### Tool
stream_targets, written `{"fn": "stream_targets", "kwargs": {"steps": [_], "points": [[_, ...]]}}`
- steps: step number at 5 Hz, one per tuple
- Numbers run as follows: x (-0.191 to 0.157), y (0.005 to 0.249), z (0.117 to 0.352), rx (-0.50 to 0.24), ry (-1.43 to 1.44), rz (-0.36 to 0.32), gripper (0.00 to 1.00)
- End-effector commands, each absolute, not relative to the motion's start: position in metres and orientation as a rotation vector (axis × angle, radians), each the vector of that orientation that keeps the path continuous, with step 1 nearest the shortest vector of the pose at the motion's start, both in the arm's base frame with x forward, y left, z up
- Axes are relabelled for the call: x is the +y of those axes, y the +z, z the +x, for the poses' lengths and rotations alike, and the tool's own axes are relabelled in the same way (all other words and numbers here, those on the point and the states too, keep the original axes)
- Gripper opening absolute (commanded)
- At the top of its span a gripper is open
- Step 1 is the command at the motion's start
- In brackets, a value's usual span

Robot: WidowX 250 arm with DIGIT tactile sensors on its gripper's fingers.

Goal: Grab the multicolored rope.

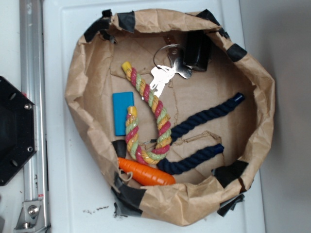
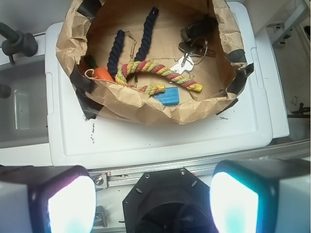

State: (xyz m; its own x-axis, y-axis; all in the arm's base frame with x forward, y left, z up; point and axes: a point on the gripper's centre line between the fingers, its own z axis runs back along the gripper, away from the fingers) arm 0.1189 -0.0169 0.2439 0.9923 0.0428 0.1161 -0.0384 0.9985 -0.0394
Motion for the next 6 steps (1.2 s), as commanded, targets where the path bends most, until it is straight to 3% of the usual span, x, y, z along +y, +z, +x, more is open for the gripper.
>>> {"fn": "stream_targets", "kwargs": {"steps": [1, 2, 3, 5, 6], "points": [[-0.017, 0.244, 0.119, -0.117, 0.041, -0.037, 1.0], [-0.025, 0.214, 0.169, -0.121, 0.136, -0.127, 1.0], [-0.024, 0.188, 0.212, -0.175, 0.383, -0.121, 1.0], [-0.019, 0.117, 0.252, -0.139, 0.721, -0.079, 1.0], [-0.038, 0.079, 0.265, -0.113, 0.634, -0.082, 1.0]]}}
